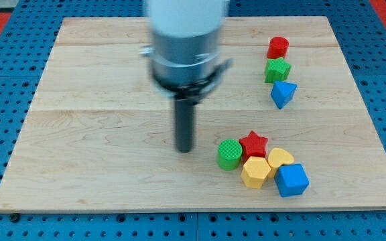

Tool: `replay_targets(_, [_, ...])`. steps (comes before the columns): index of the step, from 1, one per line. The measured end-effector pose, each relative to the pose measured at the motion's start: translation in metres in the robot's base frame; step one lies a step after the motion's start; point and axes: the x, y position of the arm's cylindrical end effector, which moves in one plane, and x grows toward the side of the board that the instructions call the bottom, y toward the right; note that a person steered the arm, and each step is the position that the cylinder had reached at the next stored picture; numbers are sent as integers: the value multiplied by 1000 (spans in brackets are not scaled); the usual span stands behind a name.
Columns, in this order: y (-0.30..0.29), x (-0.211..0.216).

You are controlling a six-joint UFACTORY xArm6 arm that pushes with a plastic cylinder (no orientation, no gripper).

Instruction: Place the red star below the blue triangle

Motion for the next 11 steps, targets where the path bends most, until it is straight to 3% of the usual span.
replay_targets(1, [28,41])
replay_targets(3, [132,15])
replay_targets(5, [143,-13])
replay_targets(9, [187,-22])
replay_targets(10, [183,-22])
replay_targets(11, [142,-17])
